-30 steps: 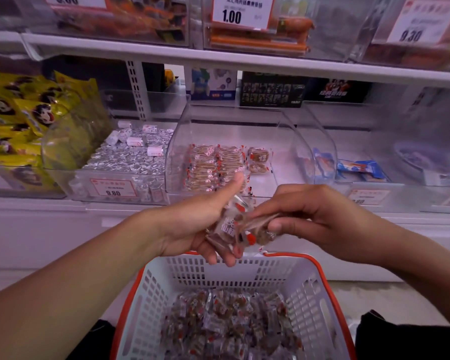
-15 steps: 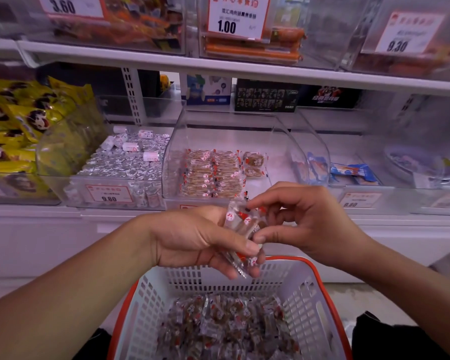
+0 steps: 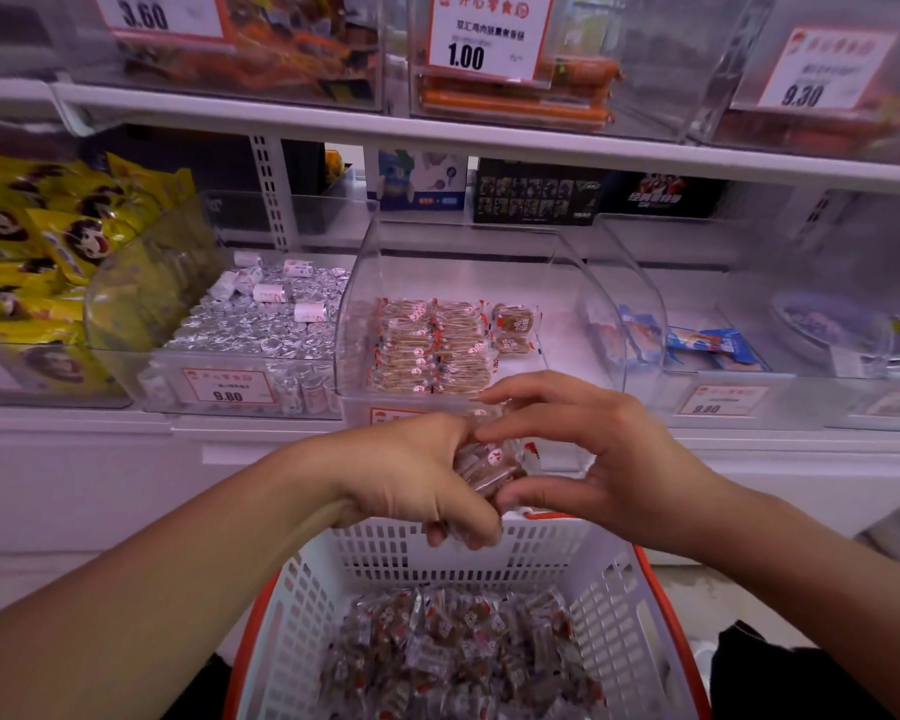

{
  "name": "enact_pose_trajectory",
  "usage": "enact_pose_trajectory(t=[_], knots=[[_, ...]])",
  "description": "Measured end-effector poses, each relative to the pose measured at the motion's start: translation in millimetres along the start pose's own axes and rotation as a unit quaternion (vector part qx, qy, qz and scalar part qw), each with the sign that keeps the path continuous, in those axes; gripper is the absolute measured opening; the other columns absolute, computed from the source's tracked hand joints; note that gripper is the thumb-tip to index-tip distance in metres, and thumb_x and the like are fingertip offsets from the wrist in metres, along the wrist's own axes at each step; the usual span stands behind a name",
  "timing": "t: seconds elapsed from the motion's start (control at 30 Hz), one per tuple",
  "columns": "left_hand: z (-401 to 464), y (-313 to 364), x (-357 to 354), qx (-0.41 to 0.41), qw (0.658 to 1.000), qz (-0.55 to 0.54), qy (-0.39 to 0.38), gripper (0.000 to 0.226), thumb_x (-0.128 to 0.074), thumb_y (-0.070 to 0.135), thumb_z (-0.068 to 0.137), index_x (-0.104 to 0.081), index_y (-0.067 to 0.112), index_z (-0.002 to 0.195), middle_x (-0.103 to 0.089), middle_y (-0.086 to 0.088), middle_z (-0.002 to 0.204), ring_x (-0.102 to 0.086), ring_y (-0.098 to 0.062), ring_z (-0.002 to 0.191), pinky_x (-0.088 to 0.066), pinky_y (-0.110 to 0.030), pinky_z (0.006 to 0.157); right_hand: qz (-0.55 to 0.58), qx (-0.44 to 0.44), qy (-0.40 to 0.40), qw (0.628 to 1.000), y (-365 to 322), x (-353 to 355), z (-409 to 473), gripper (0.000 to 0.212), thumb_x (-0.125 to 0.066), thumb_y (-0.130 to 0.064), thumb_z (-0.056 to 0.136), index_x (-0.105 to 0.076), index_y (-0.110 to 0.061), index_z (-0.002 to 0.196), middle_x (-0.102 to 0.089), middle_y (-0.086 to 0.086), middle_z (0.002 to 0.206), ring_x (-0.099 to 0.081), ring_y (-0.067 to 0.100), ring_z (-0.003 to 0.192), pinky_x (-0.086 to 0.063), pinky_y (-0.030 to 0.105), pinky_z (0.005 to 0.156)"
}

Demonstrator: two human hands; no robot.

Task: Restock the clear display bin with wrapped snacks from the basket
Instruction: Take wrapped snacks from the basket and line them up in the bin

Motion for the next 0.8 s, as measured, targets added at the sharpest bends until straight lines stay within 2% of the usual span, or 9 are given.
enact_pose_trajectory(t=[0.07, 0.2, 0.37, 0.47, 0.53, 0.57, 0.63, 0.7, 0.8], knots=[[0.5, -2.3, 1.2, 0.005, 1.0, -0.01, 0.006, 0.038, -0.072, -0.01, 0.076, -0.057, -0.002, 0.11, -0.061, -0.018, 0.078, -0.058, -0.025, 0.069, -0.045, -0.029, 0.052, 0.003, -0.002, 0.003, 1.0, 0.9, 2.0, 0.4, 0.042, -0.08, -0.039, 0.079, -0.071, -0.023, 0.116, -0.059, -0.008, 0.13, -0.057, 0.006, 0.121, -0.049, 0.033, 0.097], [2.8, -2.1, 1.1, 0.007, 0.999, 0.039, 0.032, 0.034, -0.072, -0.004, 0.071, -0.063, 0.008, 0.102, -0.062, -0.013, 0.074, -0.055, -0.019, 0.062, -0.043, -0.029, 0.056, 0.021, -0.027, -0.037, 0.999, -2.3, -4.5, 0.1, 0.046, -0.081, -0.032, 0.079, -0.063, -0.025, 0.122, -0.067, -0.015, 0.113, -0.065, 0.004, 0.102, -0.053, 0.027, 0.084], [3.0, 10.8, 9.8, -0.005, 0.991, 0.075, 0.109, 0.061, -0.079, -0.005, 0.065, -0.047, 0.018, 0.112, -0.069, -0.011, 0.103, -0.067, -0.023, 0.088, -0.054, -0.04, 0.073, -0.04, -0.02, -0.063, 0.997, -9.9, -1.5, 4.8, 0.044, -0.078, -0.029, 0.078, -0.066, -0.021, 0.12, -0.069, -0.009, 0.099, -0.064, 0.007, 0.085, -0.05, 0.028, 0.075], [-7.3, 21.3, 18.3, -0.045, 0.994, 0.08, 0.052, 0.081, -0.086, -0.002, 0.064, -0.039, 0.027, 0.123, -0.067, -0.003, 0.115, -0.07, -0.019, 0.095, -0.058, -0.033, 0.075, -0.061, -0.05, -0.072, 0.994, -11.7, 7.2, 10.2, 0.031, -0.078, -0.026, 0.074, -0.07, -0.018, 0.103, -0.067, -0.008, 0.085, -0.06, 0.007, 0.075, -0.048, 0.027, 0.069], [-13.8, 29.7, 28.1, -0.074, 0.997, 0.007, 0.037, 0.084, -0.087, 0.005, 0.065, -0.04, 0.033, 0.129, -0.064, 0.004, 0.124, -0.071, -0.013, 0.099, -0.059, -0.025, 0.077, -0.076, -0.084, -0.083, 0.99, -9.4, 21.8, 19.0, 0.027, -0.073, -0.031, 0.071, -0.069, -0.022, 0.096, -0.066, -0.008, 0.081, -0.06, 0.008, 0.072, -0.049, 0.026, 0.067], [-13.9, 33.3, 36.8, -0.086, 0.993, -0.048, 0.064, 0.077, -0.086, 0.007, 0.069, -0.044, 0.032, 0.129, -0.063, 0.006, 0.126, -0.072, -0.012, 0.098, -0.059, -0.023, 0.075, -0.098, -0.094, -0.081, 0.987, -5.6, 32.7, 27.4, 0.028, -0.069, -0.036, 0.07, -0.069, -0.023, 0.094, -0.066, -0.009, 0.079, -0.06, 0.007, 0.071, -0.049, 0.026, 0.066], [-10.2, 33.9, 62.6, -0.124, 0.965, -0.097, 0.208, 0.05, -0.078, 0.011, 0.081, -0.052, 0.026, 0.121, -0.064, 0.005, 0.12, -0.071, -0.014, 0.095, -0.06, -0.025, 0.071, -0.161, -0.114, -0.066, 0.978, 9.1, 57.6, 54.8, 0.027, -0.065, -0.043, 0.067, -0.065, -0.025, 0.088, -0.064, -0.01, 0.073, -0.059, 0.007, 0.066, -0.048, 0.027, 0.06], [-8.6, 30.2, 85.2, -0.145, 0.917, 0.043, 0.369, 0.028, -0.068, 0.012, 0.09, -0.056, 0.023, 0.113, -0.063, 0.007, 0.108, -0.065, -0.011, 0.093, -0.053, -0.022, 0.071, -0.252, -0.138, -0.105, 0.952, 36.7, 70.8, 92.8, 0.024, -0.071, -0.041, 0.07, -0.062, -0.025, 0.085, -0.062, -0.011, 0.073, -0.059, 0.013, 0.069, -0.044, 0.029, 0.06], [5.6, 18.9, 85.0, -0.121, 0.868, 0.297, 0.379, 0.022, -0.055, 0.005, 0.093, -0.058, 0.019, 0.11, -0.06, 0.004, 0.103, -0.058, -0.014, 0.093, -0.051, -0.028, 0.081, -0.372, -0.208, -0.271, 0.863, 94.4, 52.7, 135.4, 0.036, -0.074, -0.04, 0.08, -0.066, -0.015, 0.103, -0.067, 0.001, 0.095, -0.062, 0.021, 0.087, -0.051, 0.033, 0.076]])
Point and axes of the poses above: each hand's wrist, its own z-axis towards the middle knuckle, its own x-axis out of the back of the hand, y = z × x, the point moved 5 cm from there along z, towards the middle knuckle
